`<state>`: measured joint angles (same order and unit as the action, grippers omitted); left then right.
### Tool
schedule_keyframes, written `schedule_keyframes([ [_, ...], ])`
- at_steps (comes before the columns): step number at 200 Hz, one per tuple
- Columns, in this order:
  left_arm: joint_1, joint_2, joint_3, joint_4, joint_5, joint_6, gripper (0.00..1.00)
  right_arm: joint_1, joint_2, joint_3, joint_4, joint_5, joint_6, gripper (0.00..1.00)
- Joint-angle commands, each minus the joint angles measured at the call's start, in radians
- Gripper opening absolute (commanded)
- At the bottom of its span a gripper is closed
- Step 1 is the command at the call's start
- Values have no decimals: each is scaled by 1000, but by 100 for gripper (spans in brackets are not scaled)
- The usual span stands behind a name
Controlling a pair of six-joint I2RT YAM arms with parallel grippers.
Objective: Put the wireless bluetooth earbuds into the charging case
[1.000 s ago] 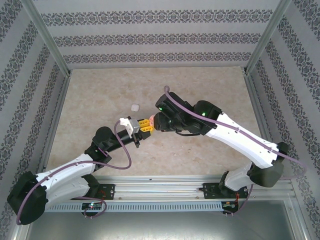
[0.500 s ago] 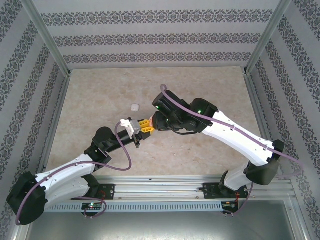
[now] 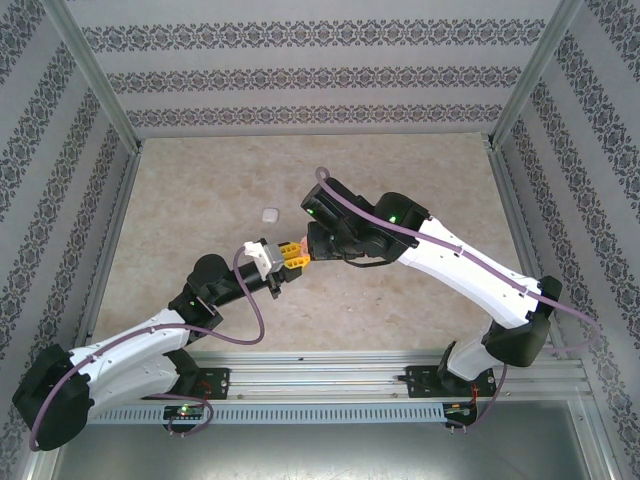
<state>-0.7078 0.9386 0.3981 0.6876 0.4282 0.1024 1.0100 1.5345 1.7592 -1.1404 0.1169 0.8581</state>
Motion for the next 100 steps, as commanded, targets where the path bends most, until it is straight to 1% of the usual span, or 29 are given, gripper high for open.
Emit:
schedule_keyframes([
  [1,-19,-23,-10,-5,10,24,0,-2,9,34,20,-26,-30,13],
  [30,-19,-26,-12,-5,21,3,0,-2,-4,37,18,-40,-114,12],
  [69,-18,-20,-1,-16,88,-45,0,-2,-37,46,12,-79,-252,10],
  [100,-18,-9,8,-16,137,-86,0,-1,-43,84,-48,-108,-369,10],
])
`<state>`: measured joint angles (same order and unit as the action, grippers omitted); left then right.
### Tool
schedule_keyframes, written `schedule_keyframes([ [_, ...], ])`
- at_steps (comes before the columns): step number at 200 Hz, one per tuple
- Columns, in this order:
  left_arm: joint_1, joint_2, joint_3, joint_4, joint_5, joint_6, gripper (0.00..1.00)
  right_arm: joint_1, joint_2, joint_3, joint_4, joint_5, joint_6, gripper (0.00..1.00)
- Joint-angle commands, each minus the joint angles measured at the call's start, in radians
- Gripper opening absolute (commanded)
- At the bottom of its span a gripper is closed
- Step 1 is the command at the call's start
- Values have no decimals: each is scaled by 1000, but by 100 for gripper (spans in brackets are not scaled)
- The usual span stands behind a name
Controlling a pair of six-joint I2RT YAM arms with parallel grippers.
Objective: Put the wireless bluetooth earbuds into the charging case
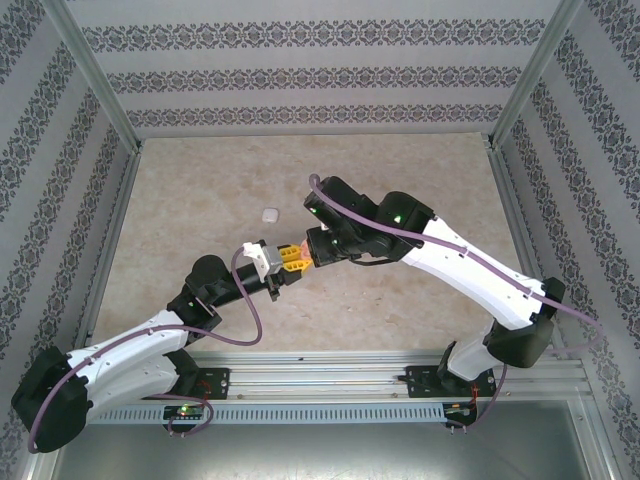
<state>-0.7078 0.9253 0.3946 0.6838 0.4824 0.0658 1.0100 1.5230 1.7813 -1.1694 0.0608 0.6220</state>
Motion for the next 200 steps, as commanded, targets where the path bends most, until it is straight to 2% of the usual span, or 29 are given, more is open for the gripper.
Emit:
schedule_keyframes([
  [1,-17,6,11,-12,85,-51,0,-1,-31,64,-21,-53,-137,10],
  [59,-6,41,29,29,173,-138,0,3,-22,137,-92,-120,-328,9],
  [149,16,55,23,174,317,-324,0,2,-64,128,-101,-256,-583,9],
  [200,16,10,21,151,362,-297,0,1,-64,137,-145,-285,-622,7],
])
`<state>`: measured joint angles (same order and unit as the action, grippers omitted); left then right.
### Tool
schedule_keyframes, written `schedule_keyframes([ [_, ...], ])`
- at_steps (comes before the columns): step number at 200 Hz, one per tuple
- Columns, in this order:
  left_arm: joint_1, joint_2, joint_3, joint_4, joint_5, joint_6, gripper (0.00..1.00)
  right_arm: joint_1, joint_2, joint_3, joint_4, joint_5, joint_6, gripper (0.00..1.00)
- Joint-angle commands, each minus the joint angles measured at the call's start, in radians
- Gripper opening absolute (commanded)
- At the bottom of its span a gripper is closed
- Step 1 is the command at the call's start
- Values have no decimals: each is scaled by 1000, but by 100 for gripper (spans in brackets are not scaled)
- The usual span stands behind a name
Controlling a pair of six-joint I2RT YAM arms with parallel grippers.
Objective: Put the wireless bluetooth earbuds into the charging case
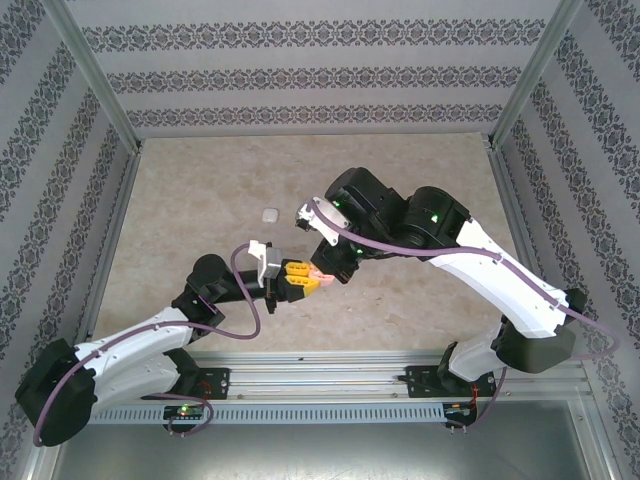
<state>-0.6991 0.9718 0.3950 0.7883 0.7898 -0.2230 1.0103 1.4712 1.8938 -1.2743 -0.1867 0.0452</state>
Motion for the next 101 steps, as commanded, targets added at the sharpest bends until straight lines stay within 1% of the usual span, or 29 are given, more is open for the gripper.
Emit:
schedule_keyframes([
  [1,7,-37,21,46,56,-7,0,0,-12,24,-40,-38,-45,7],
  [35,7,-48,27,40,110,25,0,6,-6,11,-63,-52,-53,7],
  [101,6,-62,36,2,107,61,0,32,14,-2,-45,-76,-45,6],
])
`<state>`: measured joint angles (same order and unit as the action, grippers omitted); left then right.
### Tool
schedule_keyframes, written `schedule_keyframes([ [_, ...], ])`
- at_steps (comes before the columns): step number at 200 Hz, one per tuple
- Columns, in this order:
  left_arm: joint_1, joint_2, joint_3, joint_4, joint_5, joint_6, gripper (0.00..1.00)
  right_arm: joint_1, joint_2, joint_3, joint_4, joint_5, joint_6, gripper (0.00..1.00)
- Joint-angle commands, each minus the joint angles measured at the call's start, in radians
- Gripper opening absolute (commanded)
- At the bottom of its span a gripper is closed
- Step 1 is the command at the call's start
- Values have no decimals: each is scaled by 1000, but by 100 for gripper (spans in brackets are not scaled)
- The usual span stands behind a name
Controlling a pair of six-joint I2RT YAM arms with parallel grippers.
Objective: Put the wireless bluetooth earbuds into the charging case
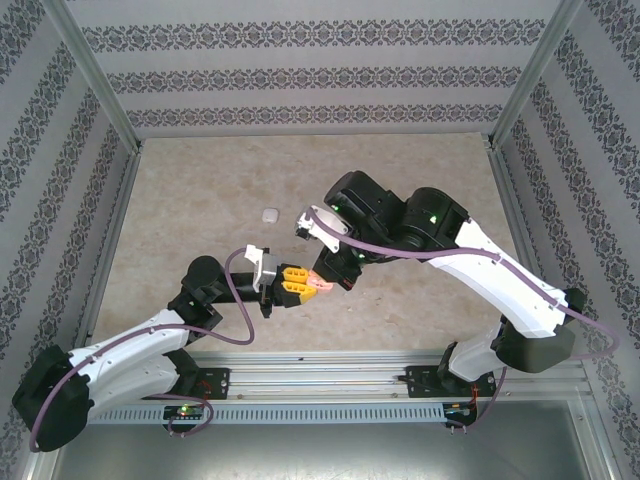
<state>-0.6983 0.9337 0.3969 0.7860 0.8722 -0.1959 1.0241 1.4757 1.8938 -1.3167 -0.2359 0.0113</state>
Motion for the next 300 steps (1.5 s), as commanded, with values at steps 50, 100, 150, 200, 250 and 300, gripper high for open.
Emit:
schedule_keyframes([
  [50,6,-26,40,-4,17,37,0,39,7,-51,22,-10,-8,6],
  [100,6,-28,40,-5,17,32,0,39,-5,-46,18,44,-25,5],
  [150,6,-28,35,-5,19,27,0,36,-14,-10,13,81,-40,4],
  [200,6,-28,38,-7,20,27,0,30,-3,-6,7,81,-54,4],
  [250,6,-24,45,-10,20,29,0,33,1,-33,1,30,-49,4],
  [300,6,-20,49,-8,21,26,0,34,5,-71,2,-15,-57,4],
])
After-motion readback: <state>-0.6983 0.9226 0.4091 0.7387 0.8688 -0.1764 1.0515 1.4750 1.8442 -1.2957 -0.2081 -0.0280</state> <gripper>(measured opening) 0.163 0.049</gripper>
